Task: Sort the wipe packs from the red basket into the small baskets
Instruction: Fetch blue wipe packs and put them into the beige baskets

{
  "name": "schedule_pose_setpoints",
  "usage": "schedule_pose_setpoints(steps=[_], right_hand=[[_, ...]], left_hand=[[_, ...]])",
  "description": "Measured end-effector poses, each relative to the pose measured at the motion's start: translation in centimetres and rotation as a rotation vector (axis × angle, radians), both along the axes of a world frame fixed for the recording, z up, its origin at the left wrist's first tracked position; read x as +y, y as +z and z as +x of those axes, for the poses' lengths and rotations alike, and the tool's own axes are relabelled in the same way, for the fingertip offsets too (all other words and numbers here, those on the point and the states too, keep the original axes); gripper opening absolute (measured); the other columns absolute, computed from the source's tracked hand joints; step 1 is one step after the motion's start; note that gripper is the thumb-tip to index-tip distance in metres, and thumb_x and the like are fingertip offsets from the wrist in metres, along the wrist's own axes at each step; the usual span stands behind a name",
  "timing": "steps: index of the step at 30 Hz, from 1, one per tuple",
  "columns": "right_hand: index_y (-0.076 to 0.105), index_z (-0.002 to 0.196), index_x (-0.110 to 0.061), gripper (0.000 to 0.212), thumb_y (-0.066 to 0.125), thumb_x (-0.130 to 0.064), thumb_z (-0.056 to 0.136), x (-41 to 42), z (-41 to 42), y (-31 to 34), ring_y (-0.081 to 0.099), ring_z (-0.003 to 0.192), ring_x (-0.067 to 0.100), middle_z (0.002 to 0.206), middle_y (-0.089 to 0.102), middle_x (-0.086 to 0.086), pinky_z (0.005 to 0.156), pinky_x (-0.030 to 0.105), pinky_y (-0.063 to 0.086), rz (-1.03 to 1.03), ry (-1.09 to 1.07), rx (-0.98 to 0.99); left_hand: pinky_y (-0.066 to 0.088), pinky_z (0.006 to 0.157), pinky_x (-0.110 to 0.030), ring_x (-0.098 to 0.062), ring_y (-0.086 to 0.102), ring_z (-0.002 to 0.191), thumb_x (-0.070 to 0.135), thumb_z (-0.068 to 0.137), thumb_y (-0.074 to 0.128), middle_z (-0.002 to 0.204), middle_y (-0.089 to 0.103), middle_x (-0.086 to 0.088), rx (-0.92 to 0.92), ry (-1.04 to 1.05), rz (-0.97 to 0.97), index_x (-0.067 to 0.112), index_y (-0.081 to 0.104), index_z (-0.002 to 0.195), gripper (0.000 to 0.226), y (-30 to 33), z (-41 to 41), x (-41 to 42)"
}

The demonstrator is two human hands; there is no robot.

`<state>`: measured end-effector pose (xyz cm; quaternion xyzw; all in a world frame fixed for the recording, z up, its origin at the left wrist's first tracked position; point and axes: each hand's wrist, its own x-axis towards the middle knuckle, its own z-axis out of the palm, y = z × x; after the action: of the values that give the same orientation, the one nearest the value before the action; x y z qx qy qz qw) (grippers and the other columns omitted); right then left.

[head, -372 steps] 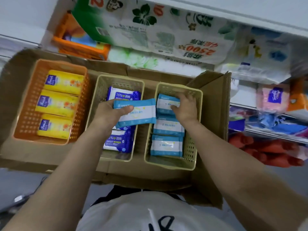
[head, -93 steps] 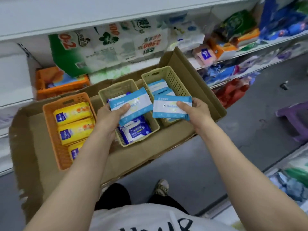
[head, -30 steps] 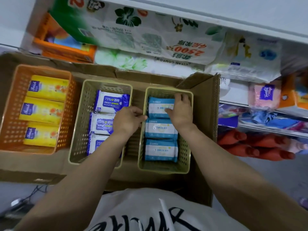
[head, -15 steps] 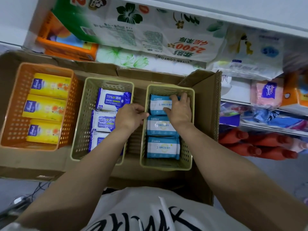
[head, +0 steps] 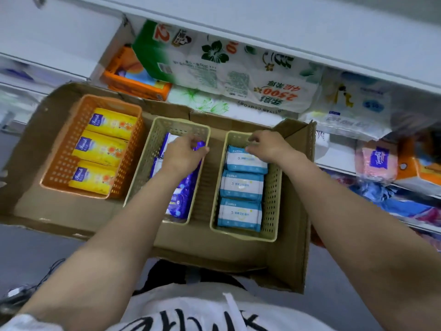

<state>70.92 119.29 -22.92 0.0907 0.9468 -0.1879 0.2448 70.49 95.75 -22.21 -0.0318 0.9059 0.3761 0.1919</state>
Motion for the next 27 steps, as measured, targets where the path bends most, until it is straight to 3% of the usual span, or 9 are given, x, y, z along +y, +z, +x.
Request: schedule_pose_setpoints(steps=[8, 13, 21, 27], right_hand=[[0.054, 0.135, -0.024, 0.045, 0.06, -0.042, 0.094, -7.3, -0.3, 13.1, 0.053, 0.123, 0.026, 0.135, 0.059, 0.005, 0.092, 0.038, 0.044, 0.062, 0.06, 0.536], [0.052, 0.137, -0.024, 0.046, 0.058, -0.039, 0.095, -17.1, 2.1, 18.0, 0.045, 0.13, 0.024, 0.14, 0.054, 0.003, 0.104, 0.039, 0.038, 0.064, 0.105, 0.795], [0.055, 0.136, -0.019, 0.045, 0.062, -0.035, 0.094, -37.5, 4.4, 17.5, 0.046, 0.131, 0.023, 0.139, 0.055, 0.004, 0.107, 0.035, 0.036, -0.047, 0.209, 0.811], [0.058, 0.134, -0.017, 0.044, 0.065, -0.03, 0.093, -48.5, 2.1, 16.8, 0.048, 0.129, 0.02, 0.135, 0.058, 0.003, 0.106, 0.029, 0.037, -0.127, 0.255, 0.806]], left_hand=[[0.043, 0.096, -0.037, -0.029, 0.058, 0.115, 0.027, 0.084, 0.073, 0.124, 0.064, -0.009, 0.51, -0.089, -0.121, 0.017, 0.062, 0.127, 0.046, 9.4, -1.0, -9.6], [0.046, 0.095, -0.042, -0.031, 0.056, 0.116, 0.029, 0.087, 0.071, 0.122, 0.063, -0.01, 0.731, -0.062, -0.14, 0.019, 0.062, 0.127, 0.043, 13.6, 0.4, -20.6], [0.045, 0.095, -0.042, -0.032, 0.055, 0.117, 0.031, 0.09, 0.067, 0.125, 0.061, -0.009, 0.764, -0.007, -0.227, 0.015, 0.061, 0.127, 0.04, 15.6, 3.2, -40.8], [0.043, 0.094, -0.034, -0.022, 0.054, 0.119, 0.032, 0.092, 0.065, 0.13, 0.058, -0.002, 0.707, 0.063, -0.223, 0.02, 0.059, 0.131, 0.041, 15.0, 3.0, -51.1]])
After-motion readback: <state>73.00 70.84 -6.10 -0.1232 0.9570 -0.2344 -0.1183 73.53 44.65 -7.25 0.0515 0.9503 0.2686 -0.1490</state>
